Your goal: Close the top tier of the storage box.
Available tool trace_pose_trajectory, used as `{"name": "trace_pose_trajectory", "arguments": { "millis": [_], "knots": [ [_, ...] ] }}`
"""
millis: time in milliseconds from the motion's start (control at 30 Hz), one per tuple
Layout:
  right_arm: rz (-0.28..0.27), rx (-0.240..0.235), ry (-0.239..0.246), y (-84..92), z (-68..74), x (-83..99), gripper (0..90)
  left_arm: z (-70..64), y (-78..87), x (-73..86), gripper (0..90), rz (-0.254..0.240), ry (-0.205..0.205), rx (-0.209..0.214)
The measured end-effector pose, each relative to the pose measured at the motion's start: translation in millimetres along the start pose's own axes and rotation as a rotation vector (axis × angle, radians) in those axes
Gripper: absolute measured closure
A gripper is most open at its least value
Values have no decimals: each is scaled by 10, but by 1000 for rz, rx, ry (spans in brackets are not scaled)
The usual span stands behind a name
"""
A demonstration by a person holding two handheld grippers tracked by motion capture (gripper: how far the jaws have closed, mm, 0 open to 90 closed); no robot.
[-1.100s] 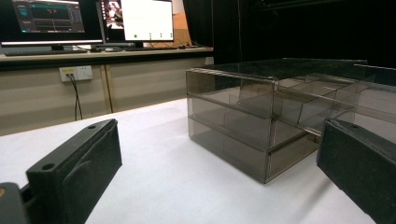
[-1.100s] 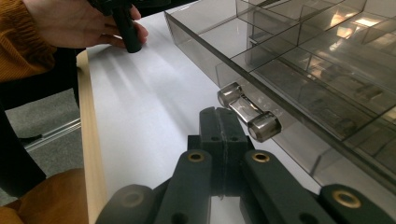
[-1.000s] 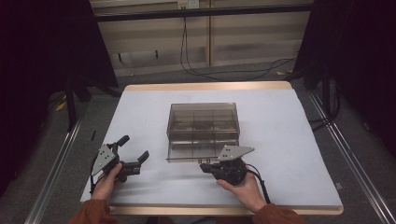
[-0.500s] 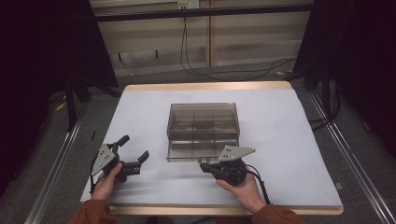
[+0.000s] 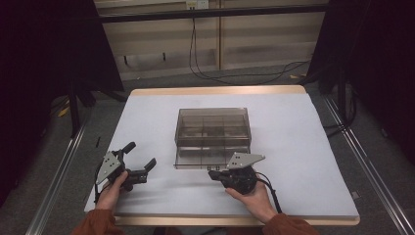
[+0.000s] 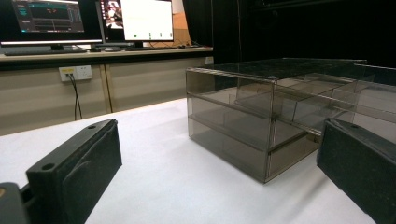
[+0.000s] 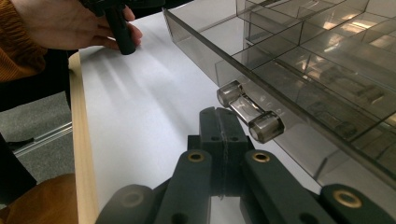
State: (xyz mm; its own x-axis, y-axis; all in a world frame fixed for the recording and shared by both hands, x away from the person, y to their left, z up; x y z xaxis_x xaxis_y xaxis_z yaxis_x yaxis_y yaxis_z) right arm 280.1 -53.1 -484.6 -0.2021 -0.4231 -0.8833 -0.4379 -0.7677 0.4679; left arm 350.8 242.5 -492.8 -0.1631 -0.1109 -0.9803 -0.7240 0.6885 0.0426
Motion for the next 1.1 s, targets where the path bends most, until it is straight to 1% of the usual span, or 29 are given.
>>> {"name": "trace_pose_trajectory", "arguments": {
  "millis": [267, 300, 400, 533, 600, 1100],
  "knots": [
    [-6, 5, -3, 13, -8, -6, 900, 2, 1, -1, 0, -1, -1, -4],
    [-5, 8, -2, 15, -11, -6, 900, 0, -1, 0, 0, 0, 0, 1],
    [-13, 13, 3, 19, -17, -6, 900, 3, 0, -1, 0, -1, -1, -4],
    [-17, 19, -4, 25, -24, -8, 900, 3, 1, -1, 0, 0, -1, -4],
    [-25, 18, -4, 28, -25, -16, 900, 1, 0, 0, 0, 0, -1, -1],
    [-26, 18, -1, 32, -34, -16, 900, -1, 0, 1, 0, 1, 0, 0]
  ]
}}
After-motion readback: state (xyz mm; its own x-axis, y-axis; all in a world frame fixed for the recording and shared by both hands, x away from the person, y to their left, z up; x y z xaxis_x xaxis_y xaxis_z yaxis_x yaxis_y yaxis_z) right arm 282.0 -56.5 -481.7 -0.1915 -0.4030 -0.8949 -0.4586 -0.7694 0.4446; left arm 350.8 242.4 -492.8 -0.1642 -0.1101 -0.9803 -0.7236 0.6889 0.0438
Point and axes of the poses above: each handheld gripper's, and its own axes: y roughly backward along the jaws, x roughly out of its underside, z roughly to its left, the point moved 6 cm from there along -y, roughly forward along the jaws, and after that the axes turned 12 degrees about y, right-handed, at the moved point
